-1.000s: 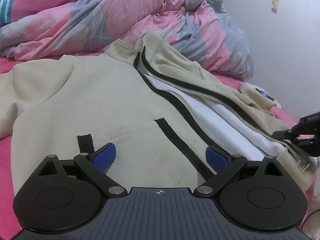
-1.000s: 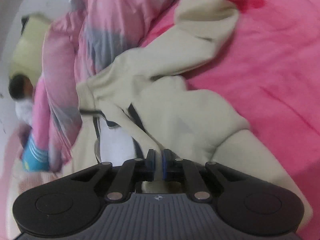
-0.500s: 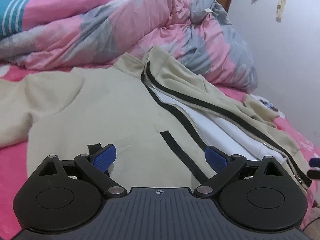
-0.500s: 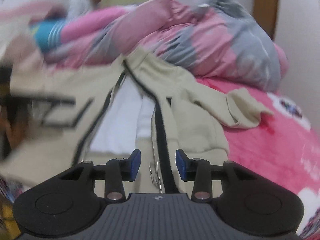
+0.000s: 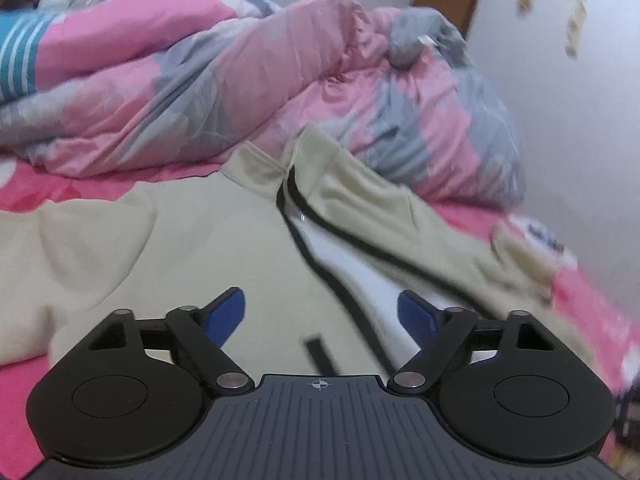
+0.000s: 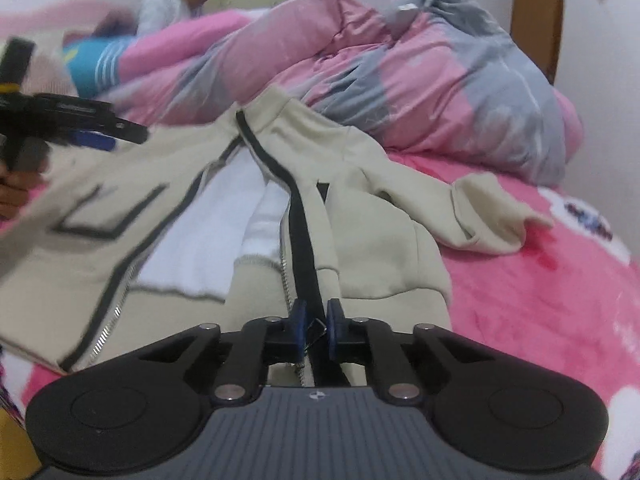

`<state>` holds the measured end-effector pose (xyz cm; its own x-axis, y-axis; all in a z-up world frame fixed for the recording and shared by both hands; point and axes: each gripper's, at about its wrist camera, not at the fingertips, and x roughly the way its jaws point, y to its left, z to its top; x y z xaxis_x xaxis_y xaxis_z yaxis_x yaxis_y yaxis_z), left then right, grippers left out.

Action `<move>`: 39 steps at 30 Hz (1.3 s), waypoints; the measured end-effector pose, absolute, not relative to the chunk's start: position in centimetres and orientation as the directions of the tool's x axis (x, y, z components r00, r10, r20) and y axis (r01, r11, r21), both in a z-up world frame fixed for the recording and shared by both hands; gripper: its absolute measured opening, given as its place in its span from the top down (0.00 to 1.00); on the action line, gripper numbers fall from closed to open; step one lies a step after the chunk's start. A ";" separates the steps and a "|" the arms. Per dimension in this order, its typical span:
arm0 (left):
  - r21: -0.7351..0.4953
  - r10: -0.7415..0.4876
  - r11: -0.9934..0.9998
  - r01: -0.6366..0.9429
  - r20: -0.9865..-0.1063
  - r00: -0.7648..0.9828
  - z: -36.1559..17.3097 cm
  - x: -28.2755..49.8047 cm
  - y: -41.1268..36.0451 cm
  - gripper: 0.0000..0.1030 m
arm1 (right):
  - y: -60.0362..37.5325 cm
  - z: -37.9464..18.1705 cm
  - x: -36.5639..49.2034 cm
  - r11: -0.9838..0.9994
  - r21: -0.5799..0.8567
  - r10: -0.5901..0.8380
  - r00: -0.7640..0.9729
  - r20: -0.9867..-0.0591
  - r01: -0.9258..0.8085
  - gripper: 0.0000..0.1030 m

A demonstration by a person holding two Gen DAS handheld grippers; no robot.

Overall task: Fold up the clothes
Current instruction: 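Grasp the zipper end with the right gripper and hold it up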

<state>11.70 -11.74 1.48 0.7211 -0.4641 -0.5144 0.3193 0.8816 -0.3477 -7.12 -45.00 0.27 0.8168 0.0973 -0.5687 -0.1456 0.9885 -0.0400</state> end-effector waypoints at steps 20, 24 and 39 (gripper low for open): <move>-0.469 -0.486 0.862 0.195 -0.651 0.583 -1.6 28.9 -18.5 0.57 | -50.6 0.9 -6.4 0.813 0.523 0.466 0.823 -0.325 -0.254 1.00; -0.489 -0.531 0.842 0.228 -0.673 0.515 -2.0 29.3 -19.8 0.59 | -50.7 0.6 -6.5 0.783 0.556 0.491 0.826 -0.277 -0.279 1.00; -0.584 -0.602 0.796 0.156 -0.742 0.295 -3.3 26.1 -23.5 0.61 | -51.6 -0.2 -6.7 0.736 0.614 0.493 0.848 -0.197 -0.285 0.99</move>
